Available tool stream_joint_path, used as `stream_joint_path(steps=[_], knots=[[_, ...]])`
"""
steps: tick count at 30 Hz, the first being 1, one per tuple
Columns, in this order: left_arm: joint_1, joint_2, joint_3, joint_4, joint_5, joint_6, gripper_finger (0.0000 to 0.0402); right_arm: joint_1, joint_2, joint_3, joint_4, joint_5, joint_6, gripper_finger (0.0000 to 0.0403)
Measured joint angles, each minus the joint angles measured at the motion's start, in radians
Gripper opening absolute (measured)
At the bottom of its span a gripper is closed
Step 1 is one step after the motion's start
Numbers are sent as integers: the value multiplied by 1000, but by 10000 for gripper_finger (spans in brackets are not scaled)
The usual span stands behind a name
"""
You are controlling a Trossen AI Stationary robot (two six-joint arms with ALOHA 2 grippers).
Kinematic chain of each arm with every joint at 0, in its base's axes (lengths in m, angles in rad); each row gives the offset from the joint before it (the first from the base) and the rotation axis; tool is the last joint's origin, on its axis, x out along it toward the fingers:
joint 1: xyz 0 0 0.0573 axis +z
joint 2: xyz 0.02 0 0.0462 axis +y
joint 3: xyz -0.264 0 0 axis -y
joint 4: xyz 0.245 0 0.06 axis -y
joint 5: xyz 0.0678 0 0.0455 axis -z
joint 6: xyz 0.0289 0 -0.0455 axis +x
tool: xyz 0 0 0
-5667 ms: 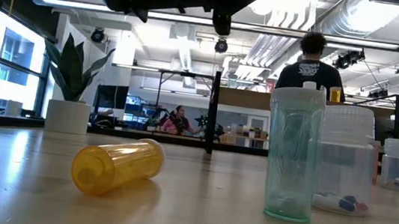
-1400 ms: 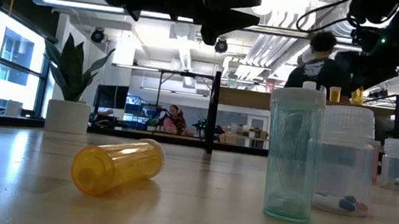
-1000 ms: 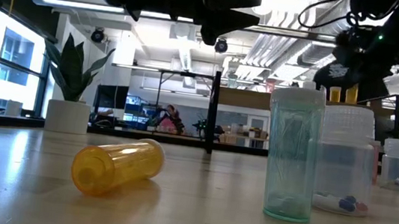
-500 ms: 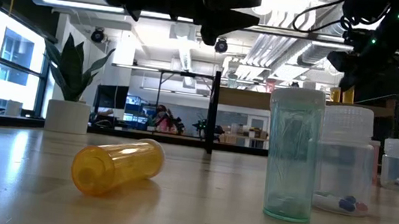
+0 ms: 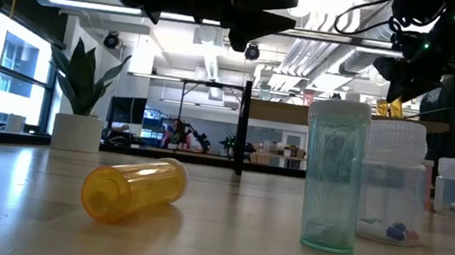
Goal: Pick and place medicine bottles onto shelf by color
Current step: Put the left green pill bottle on the shelf aligned with the other green pill bottle
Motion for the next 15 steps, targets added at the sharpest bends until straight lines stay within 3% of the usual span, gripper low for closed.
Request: stream_joint_path(steps=[15], knots=[[0,0,0,0,0,0,223,0,-130,0,27,4,-64,155]])
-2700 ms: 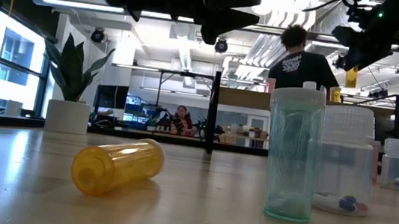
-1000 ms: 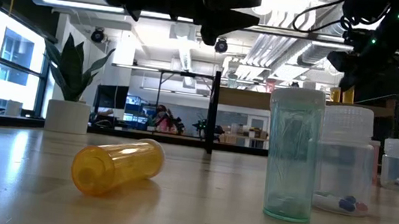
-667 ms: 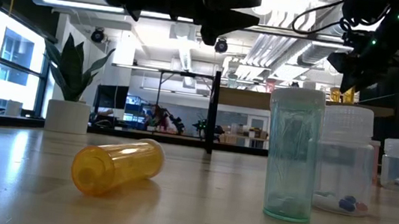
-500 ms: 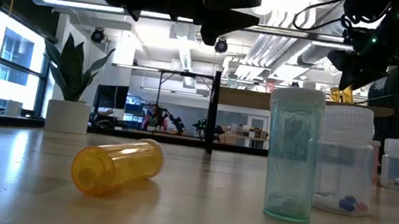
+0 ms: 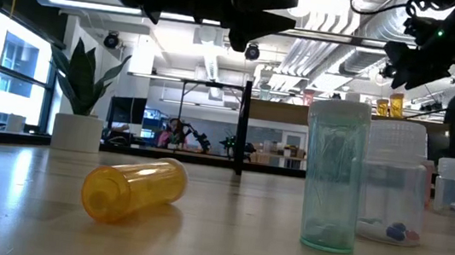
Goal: Pick and place medicine bottles onto shelf by color
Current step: Put the left green pill bottle on the shelf aligned with the other green pill bottle
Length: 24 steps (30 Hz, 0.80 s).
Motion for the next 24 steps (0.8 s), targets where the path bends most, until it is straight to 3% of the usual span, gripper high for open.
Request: stream_joint_path(steps=[4,15,19,24], knots=[[0,0,0,-1,0,0,223,14,-43,0,1,-56,-11,155],[0,0,0,-46,0,0,223,194,-125,0,5,-463,-2,156],[0,-23,-2,-93,-4,-7,223,326,-122,-3,21,-469,32,156],[-10,-107,0,-253,-68,-8,223,489,-123,-75,213,-422,9,156]])
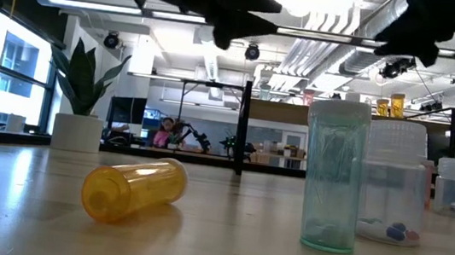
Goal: Pick and place medicine bottles onto shelf by color
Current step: Put the left green pill bottle on the shelf aligned with the other green pill bottle
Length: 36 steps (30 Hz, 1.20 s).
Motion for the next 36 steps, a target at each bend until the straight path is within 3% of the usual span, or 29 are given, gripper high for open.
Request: stream_joint_path(steps=[7,15,26,36], knots=[[-82,-71,0,-288,-193,-20,223,141,14,-80,211,12,-42,156],[-218,-73,-1,-469,-338,-96,223,257,61,-84,299,154,-91,156],[-417,-38,-81,-264,-352,-20,223,328,116,-83,344,149,-108,156],[-482,189,-70,14,-308,44,223,328,164,-83,327,151,-48,156]])
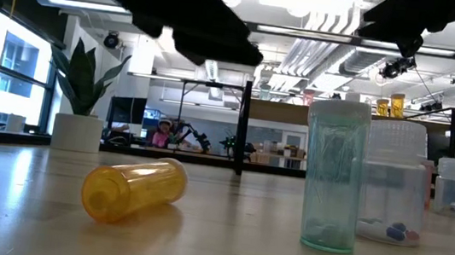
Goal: Pick and place medicine bottles onto shelf by color
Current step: Put the left green pill bottle on the shelf aligned with the other green pill bottle
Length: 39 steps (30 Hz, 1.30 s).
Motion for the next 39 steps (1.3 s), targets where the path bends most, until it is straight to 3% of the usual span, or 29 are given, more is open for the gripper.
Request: stream_joint_path(steps=[4,17,39], knots=[[-7,84,31,23,59,0,223,0,29,0,13,0,8,156],[-26,249,147,51,112,9,223,0,46,0,27,1,0,156],[-25,268,163,107,136,-29,223,0,46,0,33,1,0,156]])
